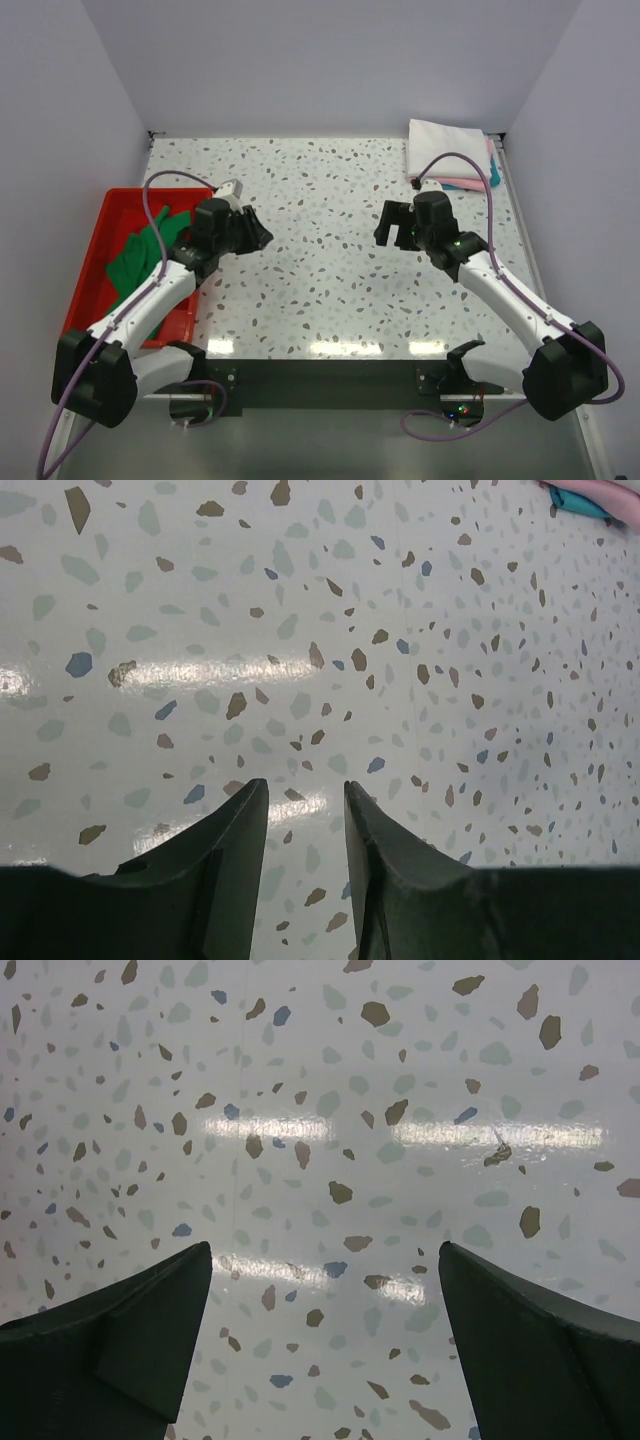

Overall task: Fold and stack the t-shirts
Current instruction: Grab the tshirt from the pile

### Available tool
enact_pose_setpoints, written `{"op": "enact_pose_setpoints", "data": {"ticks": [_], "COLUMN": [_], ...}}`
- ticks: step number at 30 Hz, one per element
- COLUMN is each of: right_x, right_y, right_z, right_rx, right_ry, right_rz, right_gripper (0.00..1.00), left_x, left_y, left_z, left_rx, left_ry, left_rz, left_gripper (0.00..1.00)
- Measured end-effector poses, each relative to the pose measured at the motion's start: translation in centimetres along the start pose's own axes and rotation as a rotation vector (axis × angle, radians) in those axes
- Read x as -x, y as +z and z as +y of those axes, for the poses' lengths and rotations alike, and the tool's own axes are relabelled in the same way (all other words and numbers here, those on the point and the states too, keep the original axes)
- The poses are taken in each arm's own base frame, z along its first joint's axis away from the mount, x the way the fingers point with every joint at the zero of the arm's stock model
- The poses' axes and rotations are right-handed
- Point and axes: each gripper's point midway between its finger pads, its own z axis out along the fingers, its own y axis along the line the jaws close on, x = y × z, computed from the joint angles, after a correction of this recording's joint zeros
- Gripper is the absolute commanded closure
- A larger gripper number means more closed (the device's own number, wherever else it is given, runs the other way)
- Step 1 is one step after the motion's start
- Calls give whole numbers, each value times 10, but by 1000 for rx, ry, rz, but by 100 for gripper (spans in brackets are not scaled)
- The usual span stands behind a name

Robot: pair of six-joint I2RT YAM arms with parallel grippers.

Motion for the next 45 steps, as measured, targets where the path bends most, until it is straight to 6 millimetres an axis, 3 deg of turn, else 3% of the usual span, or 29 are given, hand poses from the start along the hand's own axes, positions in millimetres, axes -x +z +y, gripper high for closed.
{"op": "enact_pose_setpoints", "data": {"ticks": [6,11,13,15,18,21,24,32,33,34,35,36,39,42,45], "right_x": [-3,-11,-14,-14,-15,-18,-22,-23,-23,-23,-22,-22,-22,-24,-23], "right_y": [-1,0,1,1,1,2,3,3,3,3,3,3,4,4,3], "right_z": [-2,-5,-6,-5,0,4,9,16,17,17,17,18,17,17,17], "right_rx": [-7,-21,-22,-16,7,31,58,94,97,98,100,100,101,99,100], "right_ry": [-1,-5,-5,-5,-3,0,4,11,11,12,13,13,15,18,19], "right_rz": [13,47,57,59,68,83,107,116,114,113,112,110,109,111,110], "right_gripper": [1,1,1,1,1,1,1,1,1,1,1,1,1,1,1], "left_x": [25,66,92,120,143,148,136,63,59,55,53,51,52,63,84], "left_y": [-7,-20,-26,-37,-61,-89,-98,-63,-59,-54,-50,-46,-44,-47,-63], "left_z": [-1,10,25,52,104,168,217,271,275,279,282,285,287,282,269], "left_rx": [55,196,294,435,614,789,920,1041,1039,1038,1033,1028,1017,998,971], "left_ry": [6,-13,-50,-115,-243,-398,-510,-641,-651,-662,-676,-681,-684,-665,-628], "left_rz": [-56,-150,-205,-280,-373,-433,-429,-224,-209,-192,-185,-174,-163,-172,-214], "left_gripper": [56,42,27,17,14,15,18,32,38,52,59,72,91,100,100]}}
